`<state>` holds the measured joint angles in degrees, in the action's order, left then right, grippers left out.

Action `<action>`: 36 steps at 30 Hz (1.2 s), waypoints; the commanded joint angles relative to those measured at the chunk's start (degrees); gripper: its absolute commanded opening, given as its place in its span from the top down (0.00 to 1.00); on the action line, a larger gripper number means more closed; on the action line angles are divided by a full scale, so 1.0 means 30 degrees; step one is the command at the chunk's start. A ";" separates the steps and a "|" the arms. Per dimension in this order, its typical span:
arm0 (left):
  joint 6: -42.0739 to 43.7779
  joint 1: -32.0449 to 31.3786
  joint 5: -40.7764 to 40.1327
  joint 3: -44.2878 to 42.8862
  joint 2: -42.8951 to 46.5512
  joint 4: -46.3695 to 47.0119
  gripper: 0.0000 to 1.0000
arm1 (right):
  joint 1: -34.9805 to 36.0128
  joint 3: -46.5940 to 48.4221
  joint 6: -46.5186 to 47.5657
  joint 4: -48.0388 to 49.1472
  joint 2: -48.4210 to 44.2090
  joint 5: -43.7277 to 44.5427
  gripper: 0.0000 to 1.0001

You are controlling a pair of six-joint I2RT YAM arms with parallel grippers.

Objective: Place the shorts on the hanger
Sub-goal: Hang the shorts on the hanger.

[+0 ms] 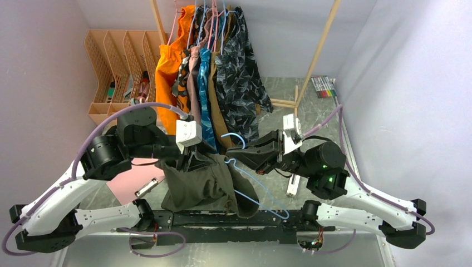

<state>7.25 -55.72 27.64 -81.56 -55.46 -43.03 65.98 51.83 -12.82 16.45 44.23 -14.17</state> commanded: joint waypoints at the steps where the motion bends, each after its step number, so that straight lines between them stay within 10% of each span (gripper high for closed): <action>1: 0.0352 -0.0078 0.0292 -0.0283 -0.0008 0.0621 0.63 | 0.0040 0.0220 -0.0089 0.1492 -0.0375 -0.0019 1.00; 14: -0.0174 -0.0079 0.1187 0.0043 0.0480 0.1921 0.42 | 0.0035 -0.0019 -0.0089 0.1635 -0.0508 -0.0072 1.00; 26: -0.0430 -0.0062 0.1822 0.0039 -0.0021 0.2356 0.90 | 0.0041 -0.0117 -0.0055 0.1476 -0.0584 -0.0084 1.00; 36: -0.1954 -0.0067 0.2689 0.1119 0.1314 0.6302 0.93 | 0.0018 -0.0243 -0.0015 0.1899 -0.0549 -0.0101 1.00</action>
<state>3.66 -56.03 34.79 -77.76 -52.90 -33.19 65.98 51.31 -12.97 18.74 43.11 -14.13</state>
